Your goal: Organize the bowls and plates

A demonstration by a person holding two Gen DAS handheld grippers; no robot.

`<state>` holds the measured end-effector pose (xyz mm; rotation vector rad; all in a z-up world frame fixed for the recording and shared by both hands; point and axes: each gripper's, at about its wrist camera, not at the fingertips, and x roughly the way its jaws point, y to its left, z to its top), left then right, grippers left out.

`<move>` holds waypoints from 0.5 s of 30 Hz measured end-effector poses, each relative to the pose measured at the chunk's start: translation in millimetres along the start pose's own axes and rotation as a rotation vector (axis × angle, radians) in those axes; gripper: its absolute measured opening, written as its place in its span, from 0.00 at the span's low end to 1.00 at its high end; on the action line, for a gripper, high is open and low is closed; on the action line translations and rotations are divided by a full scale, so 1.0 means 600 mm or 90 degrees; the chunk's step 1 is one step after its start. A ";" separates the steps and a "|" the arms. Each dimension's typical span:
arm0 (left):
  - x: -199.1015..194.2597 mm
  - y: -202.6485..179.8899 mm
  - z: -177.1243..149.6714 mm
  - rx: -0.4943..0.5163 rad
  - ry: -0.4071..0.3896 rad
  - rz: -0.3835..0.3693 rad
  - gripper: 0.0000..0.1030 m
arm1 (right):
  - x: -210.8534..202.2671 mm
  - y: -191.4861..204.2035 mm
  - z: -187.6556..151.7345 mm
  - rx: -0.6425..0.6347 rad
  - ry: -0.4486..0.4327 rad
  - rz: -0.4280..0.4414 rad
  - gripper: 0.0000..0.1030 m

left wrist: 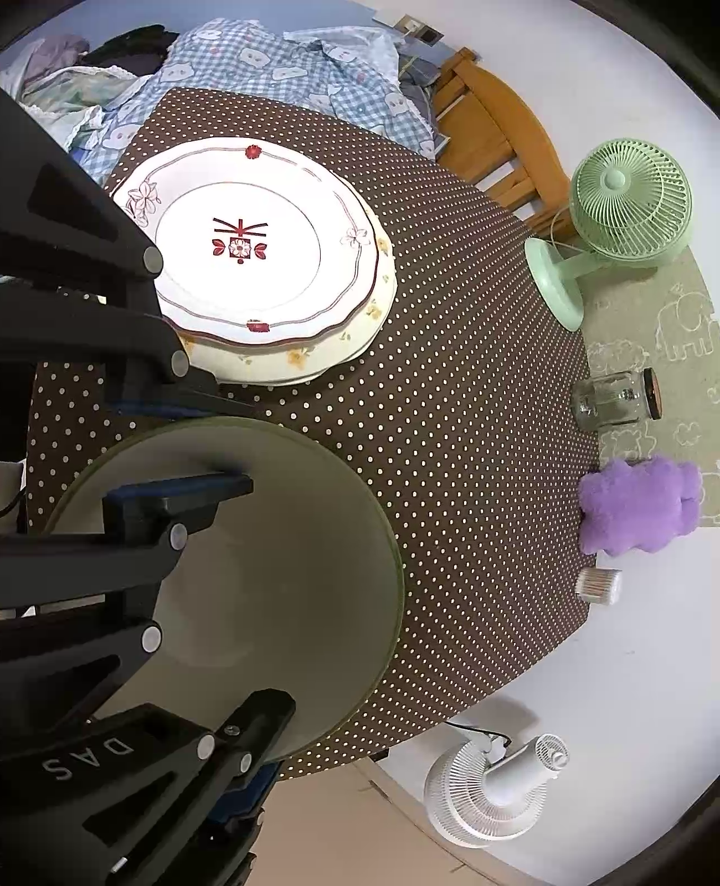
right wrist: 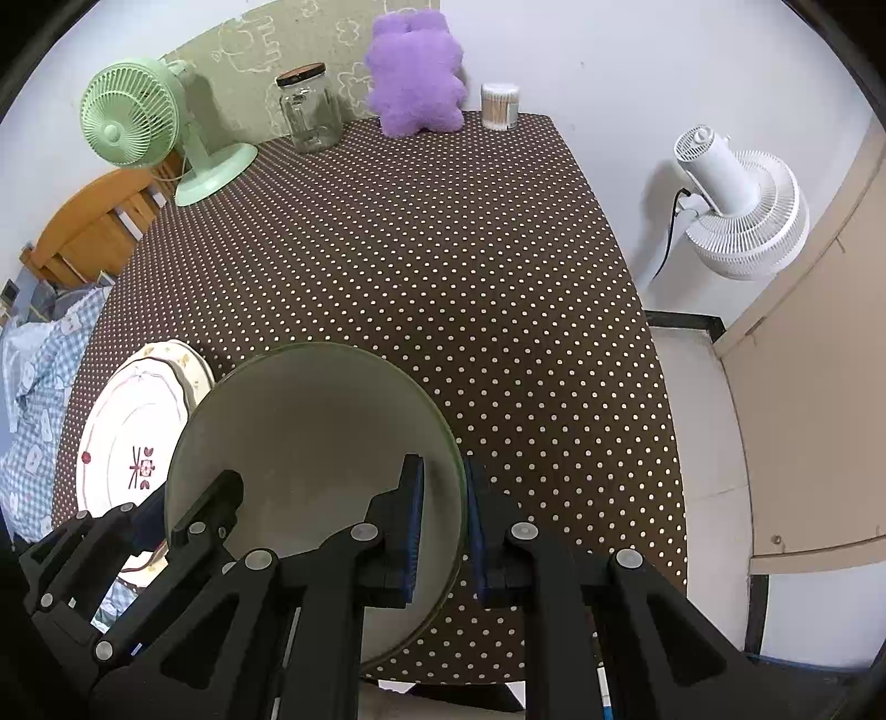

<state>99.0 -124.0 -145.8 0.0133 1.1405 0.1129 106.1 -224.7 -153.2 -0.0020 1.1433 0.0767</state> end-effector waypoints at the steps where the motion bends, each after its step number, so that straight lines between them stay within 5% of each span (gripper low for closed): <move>1: 0.001 -0.001 0.001 0.000 0.001 0.000 0.15 | 0.001 -0.001 0.001 0.000 0.000 0.000 0.17; 15: 0.011 -0.006 0.013 0.005 0.006 0.006 0.18 | 0.011 0.002 0.011 -0.021 0.005 0.007 0.19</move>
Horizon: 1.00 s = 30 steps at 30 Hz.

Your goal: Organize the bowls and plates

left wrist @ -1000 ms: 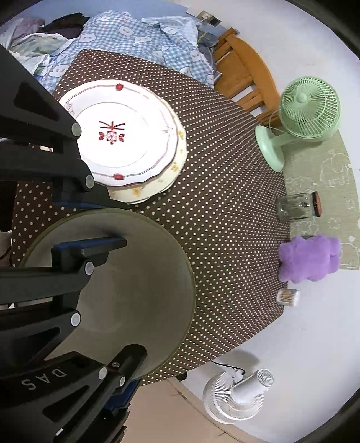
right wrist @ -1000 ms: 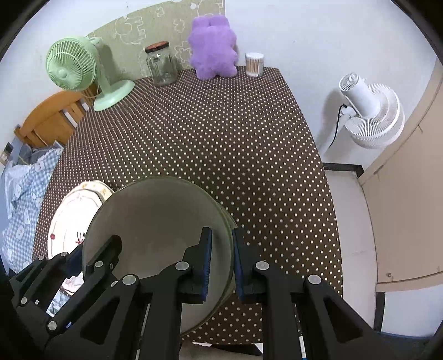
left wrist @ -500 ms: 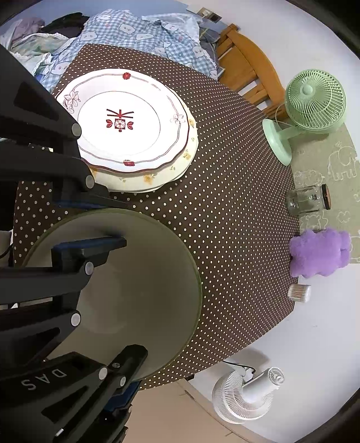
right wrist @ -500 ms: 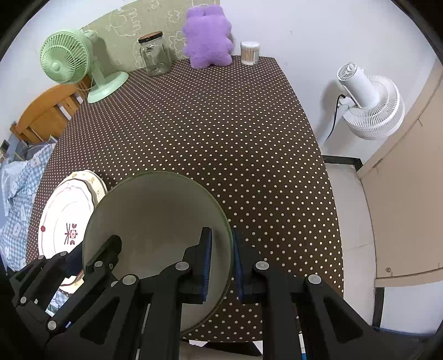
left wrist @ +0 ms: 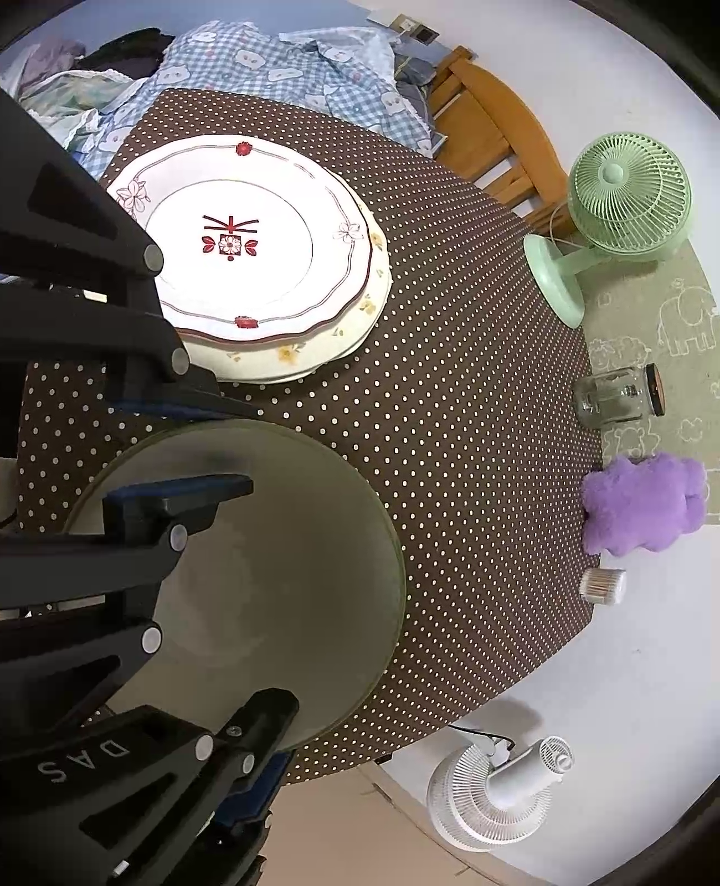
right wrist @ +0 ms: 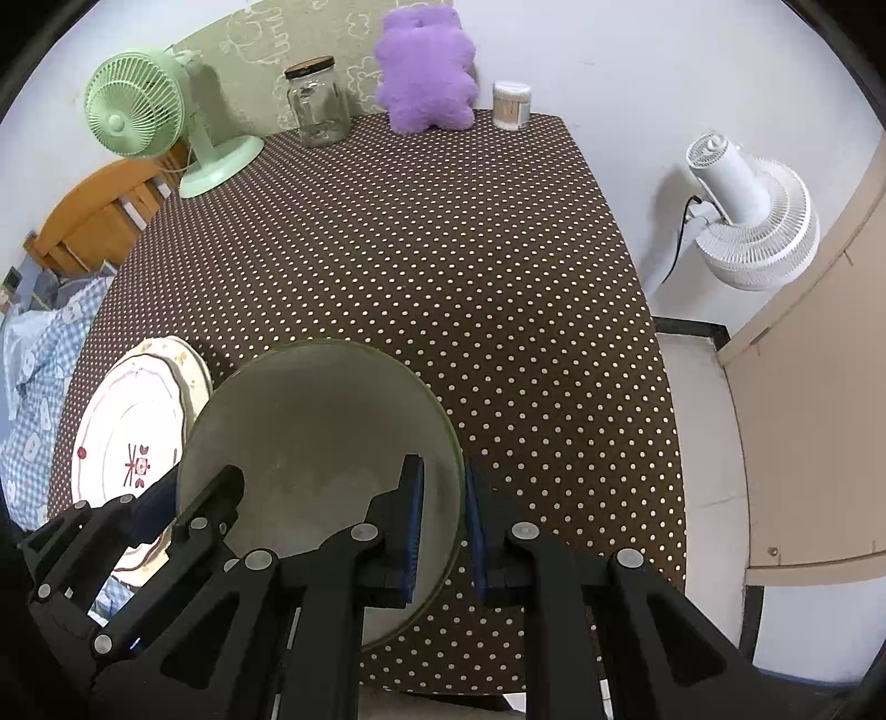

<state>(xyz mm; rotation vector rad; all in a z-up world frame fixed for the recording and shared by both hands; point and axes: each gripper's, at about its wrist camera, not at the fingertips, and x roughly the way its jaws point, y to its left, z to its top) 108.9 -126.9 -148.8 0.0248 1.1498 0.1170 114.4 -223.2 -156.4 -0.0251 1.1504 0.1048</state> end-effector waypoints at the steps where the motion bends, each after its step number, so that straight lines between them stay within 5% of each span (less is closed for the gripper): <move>1: 0.000 -0.001 0.000 0.003 0.001 -0.002 0.20 | 0.000 0.000 -0.001 0.000 -0.001 0.001 0.19; 6: -0.008 -0.007 0.000 0.026 -0.003 -0.028 0.40 | -0.006 -0.003 0.000 0.002 0.003 0.024 0.22; 9: -0.016 -0.007 0.004 0.045 -0.009 -0.039 0.56 | -0.009 -0.002 0.003 0.003 0.009 0.036 0.36; 11: -0.020 -0.003 0.007 0.055 -0.013 -0.045 0.61 | -0.015 0.000 0.005 0.007 0.003 0.040 0.54; 15: -0.033 0.006 0.018 0.074 -0.028 -0.048 0.74 | -0.027 0.003 0.011 0.015 -0.011 0.036 0.60; 22: -0.035 0.028 0.040 0.099 -0.043 -0.101 0.83 | -0.049 -0.001 0.021 0.069 -0.042 0.038 0.80; 30: 0.003 0.039 0.048 0.120 -0.026 -0.138 0.84 | -0.031 0.001 0.023 0.137 -0.048 0.018 0.81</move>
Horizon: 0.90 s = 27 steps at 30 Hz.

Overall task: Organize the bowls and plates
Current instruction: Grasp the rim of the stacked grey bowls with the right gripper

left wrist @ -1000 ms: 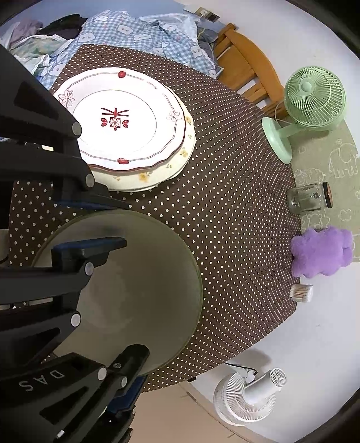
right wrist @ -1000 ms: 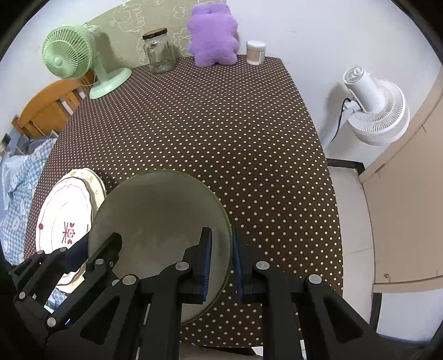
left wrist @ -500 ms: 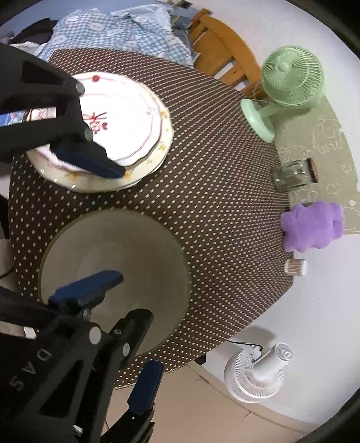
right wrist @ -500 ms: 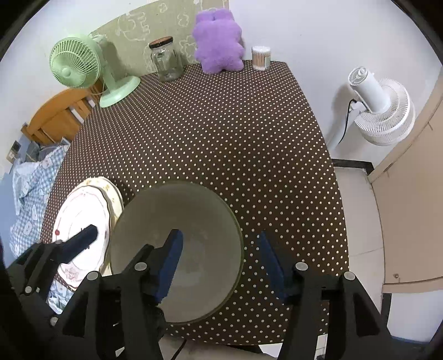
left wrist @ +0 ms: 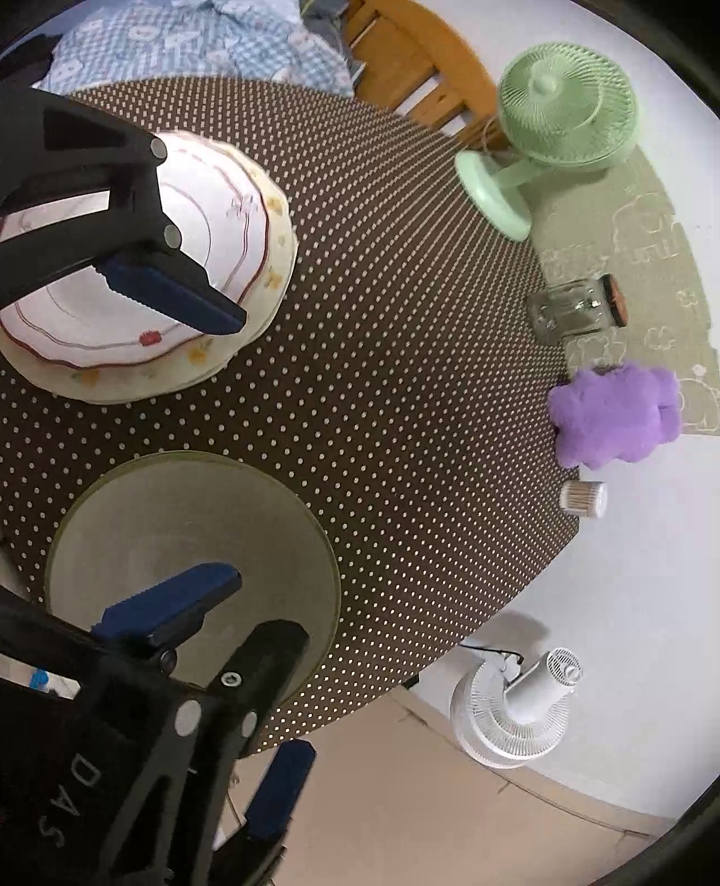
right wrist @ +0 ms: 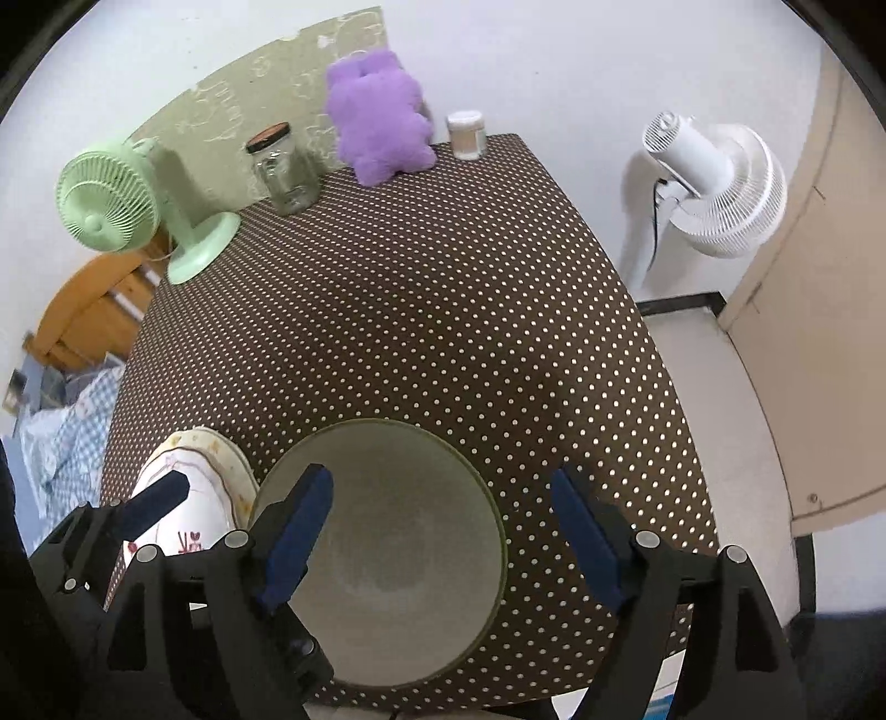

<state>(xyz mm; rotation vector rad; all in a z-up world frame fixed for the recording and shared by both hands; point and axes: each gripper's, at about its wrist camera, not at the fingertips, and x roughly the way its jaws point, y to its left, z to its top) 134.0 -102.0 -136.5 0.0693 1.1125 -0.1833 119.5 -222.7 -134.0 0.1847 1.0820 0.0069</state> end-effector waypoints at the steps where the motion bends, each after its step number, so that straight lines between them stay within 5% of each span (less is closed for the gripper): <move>1: 0.007 0.004 -0.002 -0.003 0.003 -0.011 0.84 | 0.006 0.001 -0.002 0.006 0.004 -0.006 0.81; 27: 0.081 -0.017 -0.007 -0.017 0.049 -0.010 0.81 | 0.109 -0.038 -0.015 0.041 0.106 0.010 0.81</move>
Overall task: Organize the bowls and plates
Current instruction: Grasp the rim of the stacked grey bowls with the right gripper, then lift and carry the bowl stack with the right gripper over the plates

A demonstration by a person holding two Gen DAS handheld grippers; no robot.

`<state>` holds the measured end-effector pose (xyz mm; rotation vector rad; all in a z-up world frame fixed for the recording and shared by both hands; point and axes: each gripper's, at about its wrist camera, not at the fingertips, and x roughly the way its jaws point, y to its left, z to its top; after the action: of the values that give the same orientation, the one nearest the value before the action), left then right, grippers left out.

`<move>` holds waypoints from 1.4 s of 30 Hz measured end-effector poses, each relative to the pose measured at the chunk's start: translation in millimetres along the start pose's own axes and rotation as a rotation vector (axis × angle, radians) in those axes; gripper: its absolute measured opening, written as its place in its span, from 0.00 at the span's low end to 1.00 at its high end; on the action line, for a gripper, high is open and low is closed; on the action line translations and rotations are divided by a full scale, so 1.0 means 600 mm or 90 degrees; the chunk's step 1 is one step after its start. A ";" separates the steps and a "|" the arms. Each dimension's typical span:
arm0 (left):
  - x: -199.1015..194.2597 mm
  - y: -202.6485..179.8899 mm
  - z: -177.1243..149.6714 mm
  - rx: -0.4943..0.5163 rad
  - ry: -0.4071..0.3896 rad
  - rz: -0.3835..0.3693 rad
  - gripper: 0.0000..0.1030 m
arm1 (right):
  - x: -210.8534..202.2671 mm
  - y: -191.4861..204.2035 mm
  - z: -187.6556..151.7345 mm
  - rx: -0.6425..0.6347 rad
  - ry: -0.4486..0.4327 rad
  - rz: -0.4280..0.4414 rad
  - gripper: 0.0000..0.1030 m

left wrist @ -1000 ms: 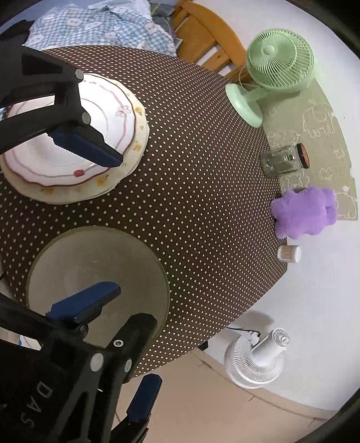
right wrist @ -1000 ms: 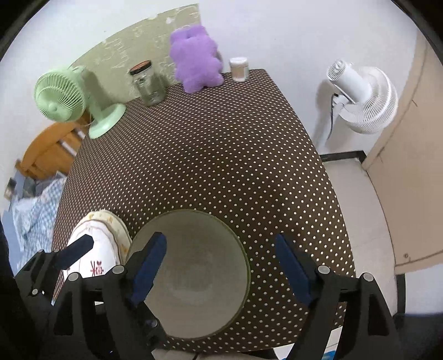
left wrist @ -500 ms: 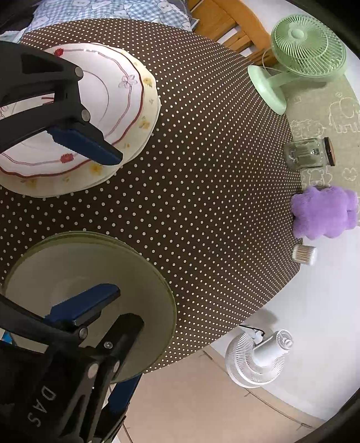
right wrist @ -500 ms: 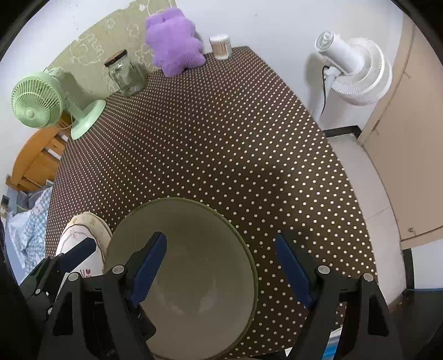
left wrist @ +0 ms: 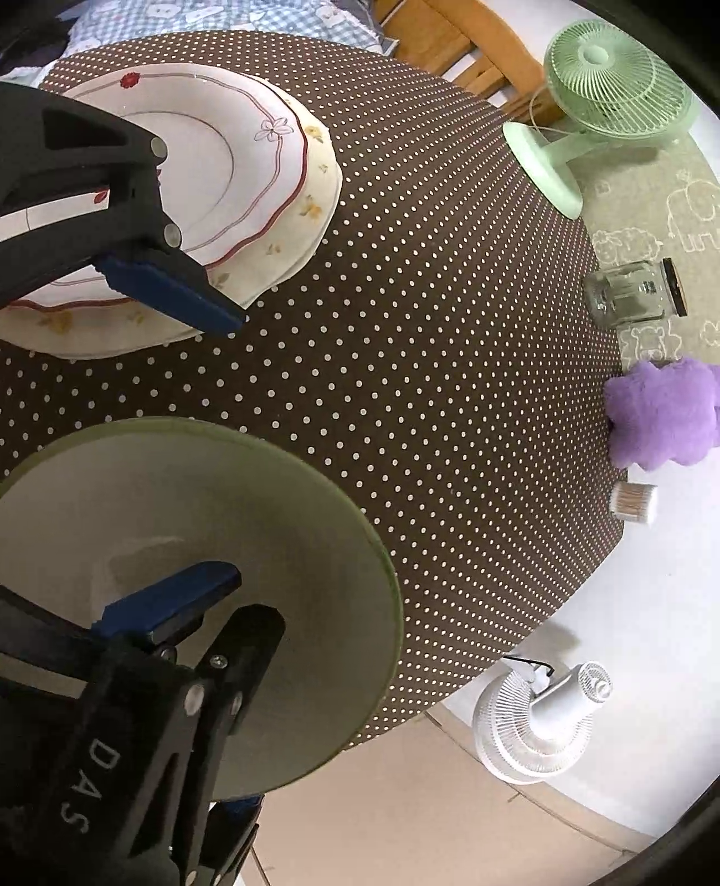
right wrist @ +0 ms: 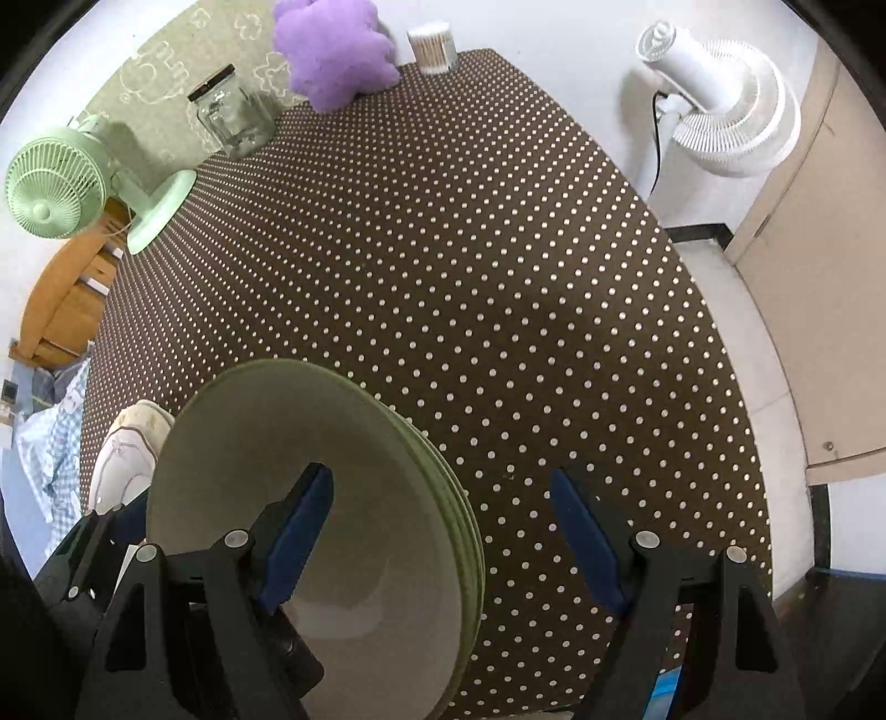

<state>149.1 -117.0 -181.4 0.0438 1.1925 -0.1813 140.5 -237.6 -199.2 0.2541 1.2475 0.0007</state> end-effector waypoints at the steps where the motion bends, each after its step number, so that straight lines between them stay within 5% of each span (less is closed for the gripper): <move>1: 0.002 -0.001 0.001 0.001 0.003 0.000 0.81 | 0.004 -0.001 0.000 0.000 0.006 0.000 0.81; 9: 0.010 -0.005 0.001 -0.004 0.004 -0.003 0.76 | 0.022 -0.003 0.003 0.004 0.020 0.012 0.77; 14: 0.009 -0.009 0.000 0.005 0.003 -0.002 0.75 | 0.022 -0.002 -0.003 0.012 0.026 0.023 0.61; 19: 0.002 -0.026 -0.002 0.025 -0.005 -0.014 0.54 | 0.017 0.017 -0.003 -0.020 0.022 0.032 0.46; 32: 0.003 -0.019 -0.001 0.021 -0.013 -0.034 0.50 | 0.013 0.026 -0.008 -0.025 0.006 0.011 0.46; 42: 0.000 -0.028 -0.001 -0.043 0.017 0.000 0.49 | 0.012 0.022 -0.005 -0.059 0.022 0.031 0.47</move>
<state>145.7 -133.7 -180.6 -0.0128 1.2244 -0.1401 142.0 -223.2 -204.2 0.2045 1.2717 0.1054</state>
